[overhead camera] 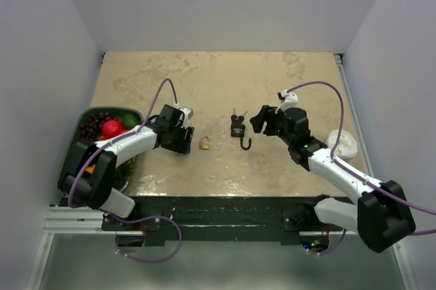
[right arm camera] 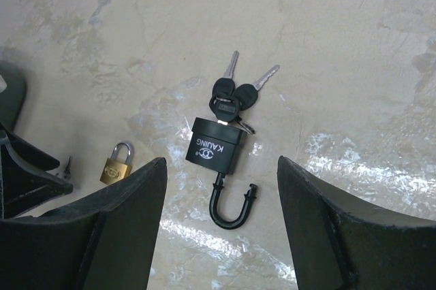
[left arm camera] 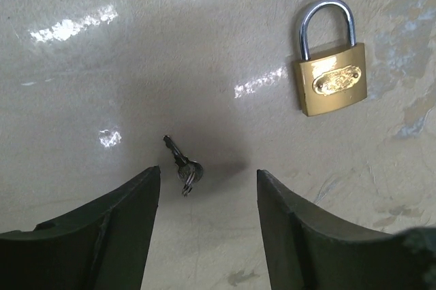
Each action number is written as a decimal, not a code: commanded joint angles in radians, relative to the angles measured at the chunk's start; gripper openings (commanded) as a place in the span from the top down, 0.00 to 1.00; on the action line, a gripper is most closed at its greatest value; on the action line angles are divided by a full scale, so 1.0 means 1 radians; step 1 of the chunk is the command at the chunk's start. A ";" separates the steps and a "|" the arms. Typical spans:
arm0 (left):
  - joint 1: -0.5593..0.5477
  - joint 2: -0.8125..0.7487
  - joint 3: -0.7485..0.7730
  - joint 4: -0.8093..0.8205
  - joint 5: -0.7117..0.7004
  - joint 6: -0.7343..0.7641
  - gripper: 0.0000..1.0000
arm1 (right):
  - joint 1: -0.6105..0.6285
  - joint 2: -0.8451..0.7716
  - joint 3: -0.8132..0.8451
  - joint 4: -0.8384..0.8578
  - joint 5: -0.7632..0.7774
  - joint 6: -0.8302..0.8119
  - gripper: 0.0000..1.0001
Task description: Unlock with the key
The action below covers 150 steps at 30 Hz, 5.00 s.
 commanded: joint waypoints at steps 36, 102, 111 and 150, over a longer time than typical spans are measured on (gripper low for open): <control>-0.001 -0.147 -0.009 0.089 0.160 0.066 1.00 | 0.000 0.015 -0.001 0.051 -0.068 0.102 0.32; -0.363 -0.139 -0.104 0.811 -0.145 -0.427 1.00 | 0.187 0.198 -0.030 0.488 -0.082 0.994 0.35; -0.367 -0.162 -0.135 0.860 -0.196 -0.460 1.00 | 0.187 0.136 -0.046 0.459 -0.040 0.999 0.36; -0.420 -0.041 -0.059 0.902 -0.297 -0.333 1.00 | 0.187 0.201 -0.110 0.494 -0.099 1.016 0.39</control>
